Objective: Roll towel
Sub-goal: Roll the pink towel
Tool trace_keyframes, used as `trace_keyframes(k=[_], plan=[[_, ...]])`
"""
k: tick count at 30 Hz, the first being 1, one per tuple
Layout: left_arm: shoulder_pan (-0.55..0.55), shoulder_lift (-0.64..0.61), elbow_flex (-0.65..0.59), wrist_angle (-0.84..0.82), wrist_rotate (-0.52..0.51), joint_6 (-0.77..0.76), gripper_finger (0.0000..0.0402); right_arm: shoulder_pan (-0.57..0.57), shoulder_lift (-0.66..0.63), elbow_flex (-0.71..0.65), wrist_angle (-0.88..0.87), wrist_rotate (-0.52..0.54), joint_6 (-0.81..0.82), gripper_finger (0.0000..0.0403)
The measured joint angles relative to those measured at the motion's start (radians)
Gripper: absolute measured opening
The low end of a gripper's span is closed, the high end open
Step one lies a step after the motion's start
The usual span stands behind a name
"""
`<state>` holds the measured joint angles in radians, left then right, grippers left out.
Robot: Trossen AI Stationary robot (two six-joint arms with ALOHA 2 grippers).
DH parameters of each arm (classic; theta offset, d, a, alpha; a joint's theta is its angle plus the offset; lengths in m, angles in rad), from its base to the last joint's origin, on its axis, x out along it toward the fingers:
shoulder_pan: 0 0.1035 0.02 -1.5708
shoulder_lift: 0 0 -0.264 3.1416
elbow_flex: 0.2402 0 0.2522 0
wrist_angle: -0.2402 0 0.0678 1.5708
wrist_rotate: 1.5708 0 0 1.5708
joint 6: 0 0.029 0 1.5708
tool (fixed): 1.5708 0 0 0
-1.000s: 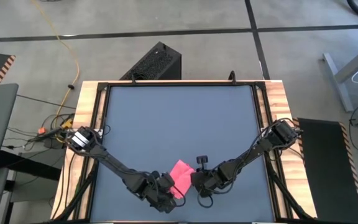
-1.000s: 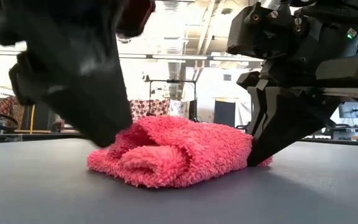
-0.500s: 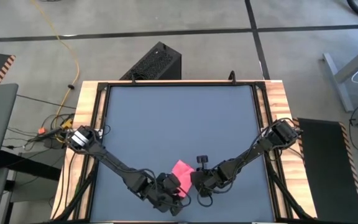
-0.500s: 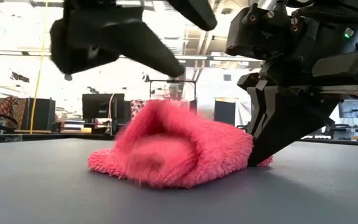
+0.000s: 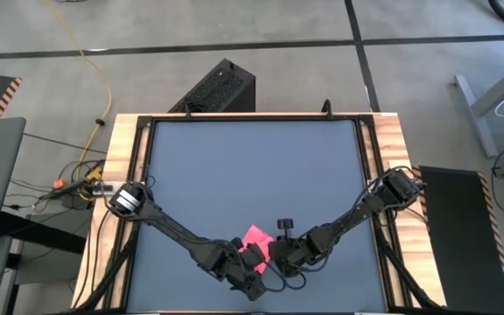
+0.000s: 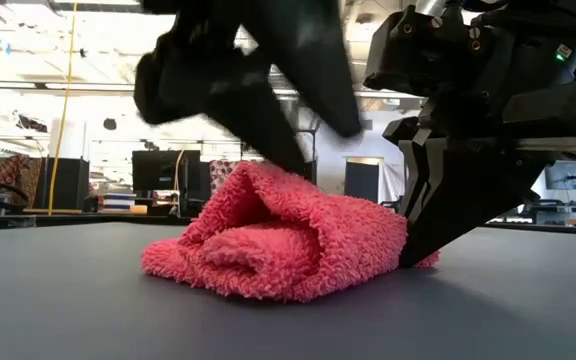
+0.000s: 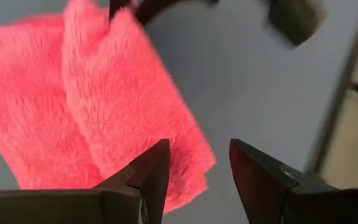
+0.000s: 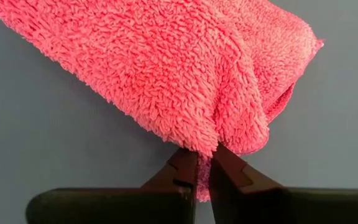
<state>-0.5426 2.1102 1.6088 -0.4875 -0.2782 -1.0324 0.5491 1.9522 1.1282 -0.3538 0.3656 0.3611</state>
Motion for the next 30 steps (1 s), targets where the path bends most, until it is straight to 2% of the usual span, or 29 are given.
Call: trace_keyframes(k=[12,14,18,21,23,27,30], plan=[[-0.006,0.028,-0.011,0.000,-0.104,-0.050,0.0158,0.000,0.000,0.001,-0.004,-0.002,0.024,0.0049],[-0.004,0.040,-0.011,0.009,-0.086,-0.063,0.0158,0.000,0.000,0.001,-0.004,-0.003,0.024,0.0049],[-0.002,0.107,-0.010,0.064,0.012,-0.090,0.0158,0.000,0.000,0.006,-0.010,-0.003,0.024,0.0049],[-0.001,0.153,-0.007,0.191,0.116,-0.103,0.0158,-0.003,0.000,0.010,-0.017,-0.011,0.025,0.0049],[-0.011,0.163,-0.008,0.259,0.116,-0.103,0.0158,-0.010,0.000,0.012,-0.019,-0.040,0.024,0.0051],[-0.020,0.160,-0.008,0.237,0.080,-0.141,0.0156,-0.020,-0.001,0.013,-0.026,-0.068,0.031,0.0057],[-0.019,0.159,-0.008,0.226,0.095,-0.159,0.0143,-0.023,-0.001,0.014,-0.028,-0.064,0.031,0.0059]])
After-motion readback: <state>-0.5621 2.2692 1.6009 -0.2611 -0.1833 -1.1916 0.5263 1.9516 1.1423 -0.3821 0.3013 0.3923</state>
